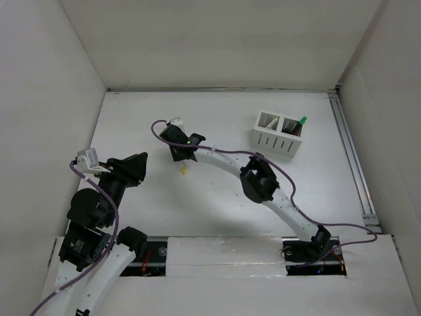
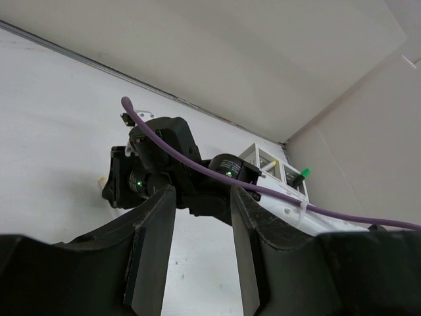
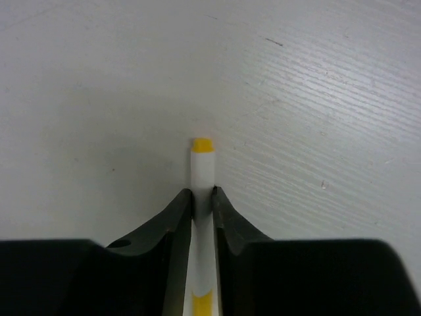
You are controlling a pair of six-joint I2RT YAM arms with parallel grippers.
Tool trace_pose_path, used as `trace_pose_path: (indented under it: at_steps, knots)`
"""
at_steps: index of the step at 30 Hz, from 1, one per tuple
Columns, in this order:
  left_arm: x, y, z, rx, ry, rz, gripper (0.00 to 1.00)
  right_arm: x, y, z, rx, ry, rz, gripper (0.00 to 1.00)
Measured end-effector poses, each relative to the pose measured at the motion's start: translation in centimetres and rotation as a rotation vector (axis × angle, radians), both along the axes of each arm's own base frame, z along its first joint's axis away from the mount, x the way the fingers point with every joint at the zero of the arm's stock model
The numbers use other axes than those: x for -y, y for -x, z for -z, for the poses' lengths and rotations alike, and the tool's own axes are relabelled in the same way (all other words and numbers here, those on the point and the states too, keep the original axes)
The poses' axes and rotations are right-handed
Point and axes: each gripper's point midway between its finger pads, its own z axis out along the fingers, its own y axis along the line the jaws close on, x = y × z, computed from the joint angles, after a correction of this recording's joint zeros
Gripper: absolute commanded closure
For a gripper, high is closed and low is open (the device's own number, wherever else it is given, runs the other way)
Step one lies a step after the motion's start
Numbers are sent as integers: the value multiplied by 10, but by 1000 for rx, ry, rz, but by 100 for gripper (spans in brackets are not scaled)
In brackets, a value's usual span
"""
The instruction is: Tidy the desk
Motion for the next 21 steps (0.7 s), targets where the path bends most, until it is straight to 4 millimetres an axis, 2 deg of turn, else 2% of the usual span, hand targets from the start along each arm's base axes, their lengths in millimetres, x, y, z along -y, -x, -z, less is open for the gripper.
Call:
trace_pose_path:
  at_steps: [3,5,6,10,11,13,14,15,17,21]
  knots:
    - [0,0,0,1,-1,1,65,7,-2,1,0,17,4,92]
    - [1,0,0,1,-2,3,65,19,-2,1,-5,32,14,96]
    - [1,0,0,1,-2,4,65,28,0,1,-13,46,22,99]
    - [1,0,0,1,-3,7,65,72,5,3,-59,73,67,100]
    - [1,0,0,1,-3,8,65,83,8,2,-72,69,81,98]
    - [2,1,0,2,-3,14,65,108,13,3,-109,68,104,78]
    - [3,1,0,2,-4,17,65,116,15,3,-123,62,115,66]
    - [3,1,0,2,-4,20,65,126,17,3,-139,57,128,48]
    - [4,1,0,2,-4,25,65,142,16,2,-162,48,149,40]
    - [5,2,0,3,-7,28,65,144,12,3,-175,35,155,41]
